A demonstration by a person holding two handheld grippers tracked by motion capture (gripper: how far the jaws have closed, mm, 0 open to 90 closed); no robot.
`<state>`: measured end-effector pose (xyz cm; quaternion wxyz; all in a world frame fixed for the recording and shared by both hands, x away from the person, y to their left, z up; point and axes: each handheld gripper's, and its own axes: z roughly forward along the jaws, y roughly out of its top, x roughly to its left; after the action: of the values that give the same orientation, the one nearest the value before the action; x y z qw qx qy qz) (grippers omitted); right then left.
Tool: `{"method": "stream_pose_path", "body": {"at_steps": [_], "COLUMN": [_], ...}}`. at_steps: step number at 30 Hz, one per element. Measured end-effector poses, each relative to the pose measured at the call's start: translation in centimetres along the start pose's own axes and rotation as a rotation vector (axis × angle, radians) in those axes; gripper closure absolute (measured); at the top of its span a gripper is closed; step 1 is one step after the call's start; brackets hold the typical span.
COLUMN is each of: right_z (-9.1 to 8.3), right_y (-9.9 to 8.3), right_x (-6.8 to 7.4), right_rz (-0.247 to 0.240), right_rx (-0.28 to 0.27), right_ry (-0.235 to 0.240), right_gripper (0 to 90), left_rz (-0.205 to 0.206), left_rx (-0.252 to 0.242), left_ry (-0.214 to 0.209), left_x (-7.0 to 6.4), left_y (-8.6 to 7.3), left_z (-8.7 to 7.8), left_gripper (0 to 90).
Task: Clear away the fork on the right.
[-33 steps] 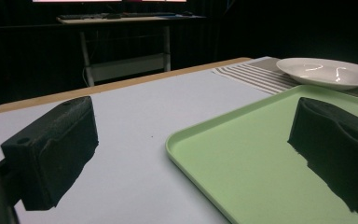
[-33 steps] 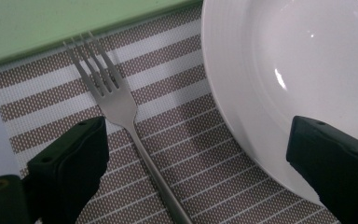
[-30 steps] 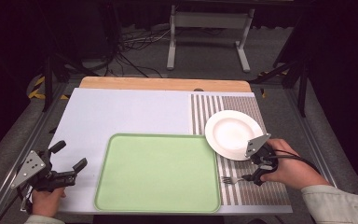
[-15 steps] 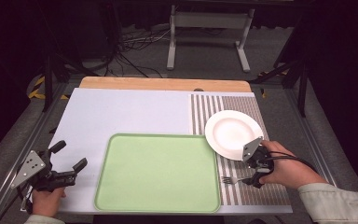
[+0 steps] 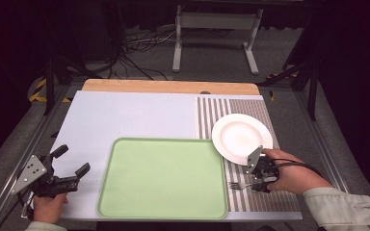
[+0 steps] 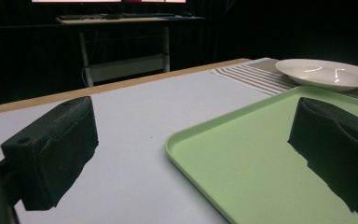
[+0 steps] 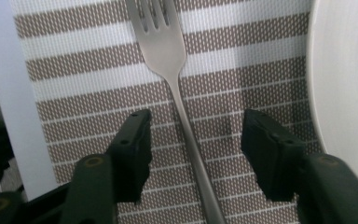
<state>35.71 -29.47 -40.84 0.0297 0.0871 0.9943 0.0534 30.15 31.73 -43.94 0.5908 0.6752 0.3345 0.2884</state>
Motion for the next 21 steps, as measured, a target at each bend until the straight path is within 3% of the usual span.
{"method": "stream_pose_path", "body": {"at_steps": [9, 11, 15, 21], "right_z": [0.44, 0.51, 0.57, 0.69], "right_y": [0.35, 0.53, 0.67, 0.75], "right_x": [-0.18, -0.24, -0.22, -0.09], "right_rz": [-0.079, -0.117, -0.160, -0.200], "right_rx": [0.115, 0.145, 0.169, 0.176], "right_ry": [0.026, 0.028, 0.021, 0.025], "right_gripper": [65.1, 71.9, 79.5, 83.5], "left_rz": [-0.001, -0.001, 0.000, -0.001], "left_rx": [0.002, 0.001, 0.002, -0.002], "left_ry": [-0.005, -0.004, -0.005, -0.003], "left_x": [0.03, 0.00, 0.02, 0.03], "left_y": [-0.03, -0.02, -0.02, -0.03], "left_z": [0.02, 0.03, 0.00, 0.02], "left_gripper": [1.9, 1.9, 1.9, 1.9]}}
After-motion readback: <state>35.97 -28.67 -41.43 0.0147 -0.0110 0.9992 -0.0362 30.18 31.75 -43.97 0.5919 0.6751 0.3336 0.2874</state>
